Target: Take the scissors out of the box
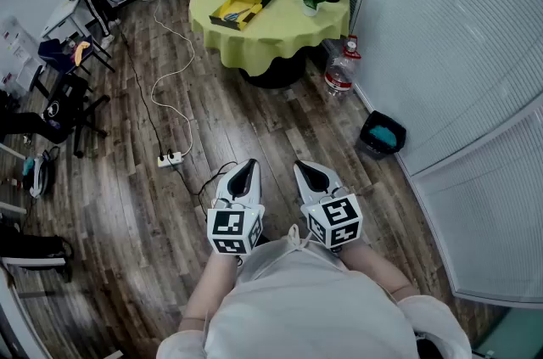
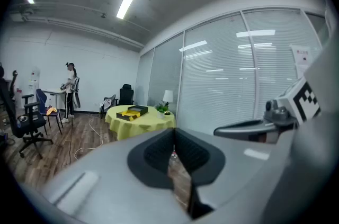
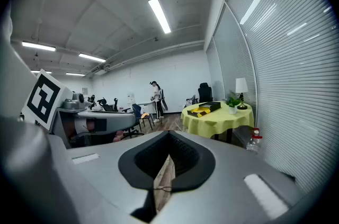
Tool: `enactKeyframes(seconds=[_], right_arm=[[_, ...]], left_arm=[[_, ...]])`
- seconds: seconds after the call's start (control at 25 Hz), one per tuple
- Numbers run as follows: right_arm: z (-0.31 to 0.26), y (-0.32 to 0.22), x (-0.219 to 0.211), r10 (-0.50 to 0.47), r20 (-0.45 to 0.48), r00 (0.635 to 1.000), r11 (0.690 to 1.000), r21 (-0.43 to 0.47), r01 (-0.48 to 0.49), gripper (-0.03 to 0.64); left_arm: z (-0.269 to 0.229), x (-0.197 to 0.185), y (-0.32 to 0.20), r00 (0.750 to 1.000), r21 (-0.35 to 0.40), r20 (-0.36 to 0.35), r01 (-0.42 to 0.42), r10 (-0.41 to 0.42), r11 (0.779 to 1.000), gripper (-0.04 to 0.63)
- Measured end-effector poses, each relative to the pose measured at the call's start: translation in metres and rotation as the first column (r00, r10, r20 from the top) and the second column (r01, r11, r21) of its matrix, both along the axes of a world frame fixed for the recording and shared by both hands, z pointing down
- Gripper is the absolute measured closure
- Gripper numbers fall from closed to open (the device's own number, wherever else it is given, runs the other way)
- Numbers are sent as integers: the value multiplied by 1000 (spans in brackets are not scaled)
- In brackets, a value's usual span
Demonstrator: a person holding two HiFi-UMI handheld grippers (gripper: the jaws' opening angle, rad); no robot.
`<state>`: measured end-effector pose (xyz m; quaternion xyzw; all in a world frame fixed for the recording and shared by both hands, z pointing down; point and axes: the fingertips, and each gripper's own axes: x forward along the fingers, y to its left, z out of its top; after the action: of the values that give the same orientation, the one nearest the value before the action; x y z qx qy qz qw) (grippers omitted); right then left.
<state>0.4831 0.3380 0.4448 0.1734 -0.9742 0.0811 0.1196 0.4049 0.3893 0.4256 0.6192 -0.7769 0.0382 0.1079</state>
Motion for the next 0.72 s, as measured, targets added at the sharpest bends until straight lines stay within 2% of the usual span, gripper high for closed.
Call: enactKeyframes(seconds=[0.28, 0.72], right_arm=[[3, -10, -3, 6, -9, 1000, 1000, -15, -6, 617], [25, -29, -20, 33, -30, 999, 995, -91, -35, 617]], left_arm=[[1, -9, -10, 1000, -7, -8, 12, -12, 1000, 589], [20, -25, -24, 1000, -51, -20, -1, -1, 999, 589]])
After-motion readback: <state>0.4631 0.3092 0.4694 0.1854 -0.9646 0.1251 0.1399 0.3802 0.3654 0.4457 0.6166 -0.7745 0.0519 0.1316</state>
